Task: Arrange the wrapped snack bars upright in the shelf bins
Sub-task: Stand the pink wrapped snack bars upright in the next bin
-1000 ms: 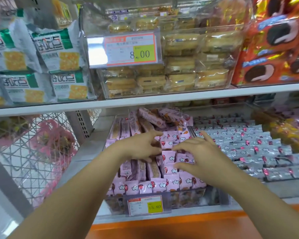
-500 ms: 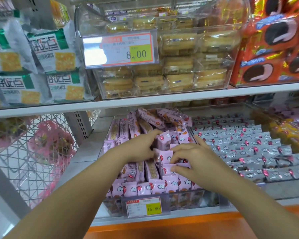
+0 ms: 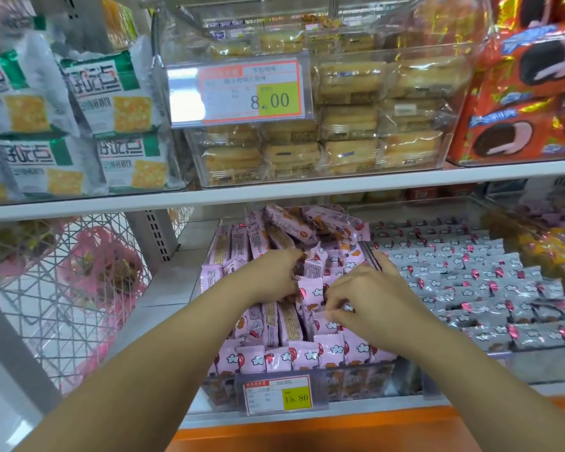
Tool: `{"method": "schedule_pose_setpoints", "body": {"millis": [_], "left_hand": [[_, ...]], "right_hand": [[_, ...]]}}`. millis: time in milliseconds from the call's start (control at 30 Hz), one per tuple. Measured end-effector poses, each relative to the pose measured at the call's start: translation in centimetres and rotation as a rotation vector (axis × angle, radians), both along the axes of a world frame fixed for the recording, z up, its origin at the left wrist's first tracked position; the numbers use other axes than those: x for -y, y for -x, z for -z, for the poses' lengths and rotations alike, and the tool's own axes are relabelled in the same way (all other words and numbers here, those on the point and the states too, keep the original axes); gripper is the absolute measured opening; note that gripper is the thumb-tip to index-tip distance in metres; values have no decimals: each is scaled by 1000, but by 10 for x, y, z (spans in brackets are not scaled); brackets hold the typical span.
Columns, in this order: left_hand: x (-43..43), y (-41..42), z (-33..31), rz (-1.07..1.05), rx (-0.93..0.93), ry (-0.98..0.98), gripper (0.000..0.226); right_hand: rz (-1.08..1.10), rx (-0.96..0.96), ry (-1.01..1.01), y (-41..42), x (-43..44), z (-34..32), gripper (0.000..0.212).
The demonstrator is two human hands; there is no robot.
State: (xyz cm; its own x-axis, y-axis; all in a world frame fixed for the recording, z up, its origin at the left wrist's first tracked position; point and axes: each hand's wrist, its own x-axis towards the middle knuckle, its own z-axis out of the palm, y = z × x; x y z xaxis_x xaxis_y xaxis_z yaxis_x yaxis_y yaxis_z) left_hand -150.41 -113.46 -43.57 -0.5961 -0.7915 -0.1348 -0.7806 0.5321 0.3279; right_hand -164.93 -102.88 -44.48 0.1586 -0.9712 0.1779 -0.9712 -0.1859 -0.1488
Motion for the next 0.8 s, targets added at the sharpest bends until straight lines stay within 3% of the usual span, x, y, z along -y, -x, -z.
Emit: {"method": "schedule_pose_setpoints", "body": {"millis": [133, 167, 267, 400, 500, 567, 733, 800], "left_hand": [[-2, -1, 2, -38, -183, -181, 55], [-2, -1, 2, -61, -250, -258, 54], [1, -2, 0, -109, -340, -411, 51], [-6, -2, -4, -129, -336, -582, 47], [-14, -9, -12, -112, -369, -758, 62], [-20, -13, -13, -88, -349, -744, 68], [-34, -10, 0, -108, -295, -542, 54], [-37, -11, 1, -102, -278, -518, 51]], "right_hand": [[16, 316, 111, 3, 6, -6, 7], [35, 313, 134, 3, 10, -9, 21], [21, 124, 101, 8, 30, -18, 49], [9, -29, -5, 10, 51, -23, 38], [-1, -138, 18, 8, 57, -18, 31], [-15, -162, 41, 6, 58, -15, 30], [-56, -154, -53, 2, 72, -13, 38], [-62, -197, -81, 0, 78, -15, 31]]}}
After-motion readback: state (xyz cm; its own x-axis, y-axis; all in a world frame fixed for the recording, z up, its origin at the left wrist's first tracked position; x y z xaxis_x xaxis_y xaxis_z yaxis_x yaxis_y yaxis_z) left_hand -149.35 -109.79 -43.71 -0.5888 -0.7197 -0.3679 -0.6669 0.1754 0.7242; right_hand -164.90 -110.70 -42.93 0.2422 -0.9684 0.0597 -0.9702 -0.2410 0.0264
